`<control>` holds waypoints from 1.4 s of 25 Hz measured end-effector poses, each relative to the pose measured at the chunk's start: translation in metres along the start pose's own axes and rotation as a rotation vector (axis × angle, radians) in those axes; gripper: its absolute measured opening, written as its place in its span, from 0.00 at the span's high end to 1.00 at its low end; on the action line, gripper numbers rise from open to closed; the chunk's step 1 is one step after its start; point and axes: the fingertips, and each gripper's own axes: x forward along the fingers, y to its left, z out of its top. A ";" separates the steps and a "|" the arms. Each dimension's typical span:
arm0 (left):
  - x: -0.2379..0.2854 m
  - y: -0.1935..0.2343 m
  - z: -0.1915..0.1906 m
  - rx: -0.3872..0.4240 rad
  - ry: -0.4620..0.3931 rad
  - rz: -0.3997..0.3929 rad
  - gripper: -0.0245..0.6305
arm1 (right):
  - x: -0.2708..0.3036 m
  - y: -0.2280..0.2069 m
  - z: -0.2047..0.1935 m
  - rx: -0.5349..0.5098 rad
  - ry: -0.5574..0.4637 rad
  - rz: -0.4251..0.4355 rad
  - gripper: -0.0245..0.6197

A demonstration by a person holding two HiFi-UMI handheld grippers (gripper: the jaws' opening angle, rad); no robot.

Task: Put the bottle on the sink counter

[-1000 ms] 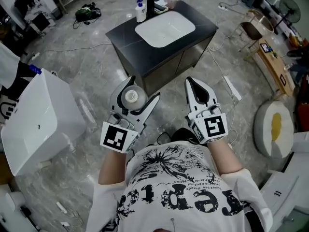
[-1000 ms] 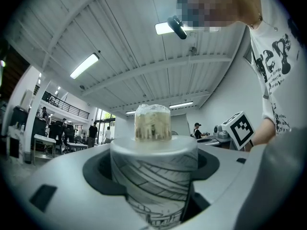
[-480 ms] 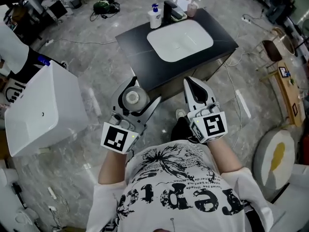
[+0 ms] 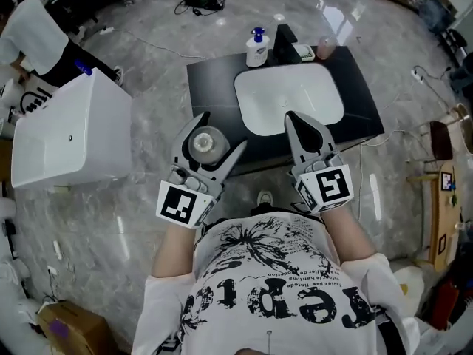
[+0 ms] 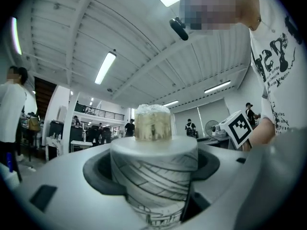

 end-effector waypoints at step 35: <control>0.200 0.299 -0.266 -0.160 0.259 0.178 0.43 | 0.362 -0.067 -0.190 0.039 0.262 0.277 0.94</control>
